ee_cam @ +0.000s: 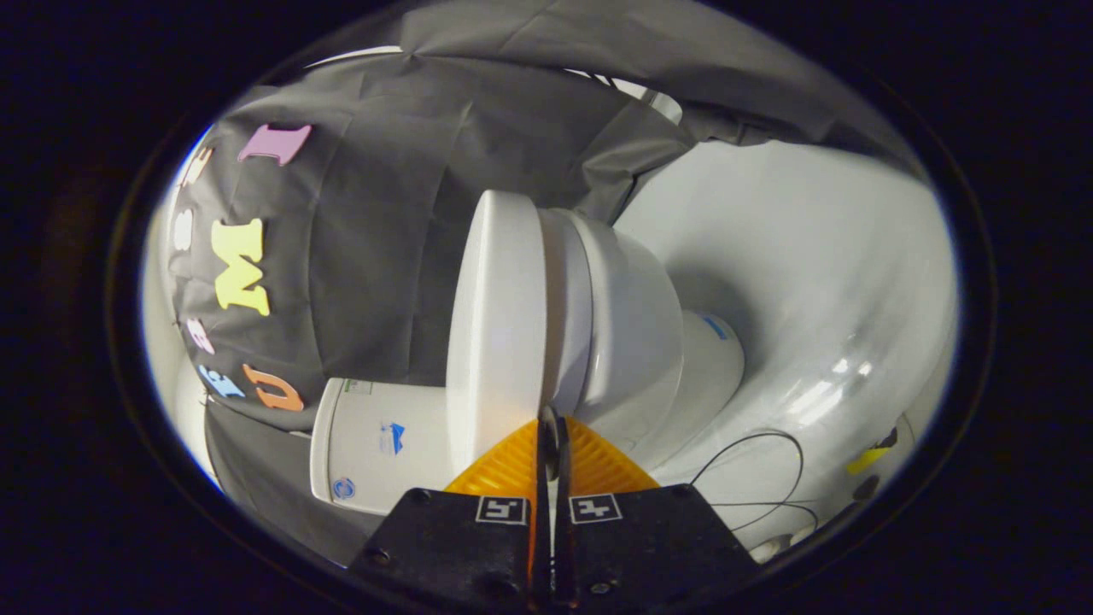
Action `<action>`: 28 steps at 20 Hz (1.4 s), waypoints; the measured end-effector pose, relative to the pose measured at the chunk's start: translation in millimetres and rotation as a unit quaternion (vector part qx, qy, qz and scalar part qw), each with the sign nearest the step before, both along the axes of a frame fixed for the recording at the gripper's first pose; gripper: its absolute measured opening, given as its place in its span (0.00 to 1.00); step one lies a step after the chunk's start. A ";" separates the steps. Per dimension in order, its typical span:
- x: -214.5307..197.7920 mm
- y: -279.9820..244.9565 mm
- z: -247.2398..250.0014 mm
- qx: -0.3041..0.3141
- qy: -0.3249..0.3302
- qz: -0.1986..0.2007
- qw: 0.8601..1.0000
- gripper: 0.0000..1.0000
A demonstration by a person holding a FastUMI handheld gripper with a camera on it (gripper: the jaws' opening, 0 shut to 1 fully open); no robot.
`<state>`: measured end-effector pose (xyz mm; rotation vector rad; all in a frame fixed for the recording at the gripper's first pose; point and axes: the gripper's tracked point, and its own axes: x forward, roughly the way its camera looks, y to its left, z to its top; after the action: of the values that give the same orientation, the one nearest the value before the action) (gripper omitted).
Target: Open the toilet lid.
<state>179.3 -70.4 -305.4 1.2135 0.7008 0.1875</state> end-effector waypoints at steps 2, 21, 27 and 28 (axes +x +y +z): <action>0.9 -2.1 3.2 -0.011 0.006 -0.002 1.000 0.05; 1.5 2.8 54.3 -0.063 -0.014 -0.021 0.998 0.04; -1.9 11.4 78.0 -0.085 -0.023 -0.018 0.996 0.04; -1.9 13.1 84.2 -0.091 -0.027 -0.016 0.995 0.04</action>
<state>177.4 -57.3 -221.2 1.0408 0.6367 0.1261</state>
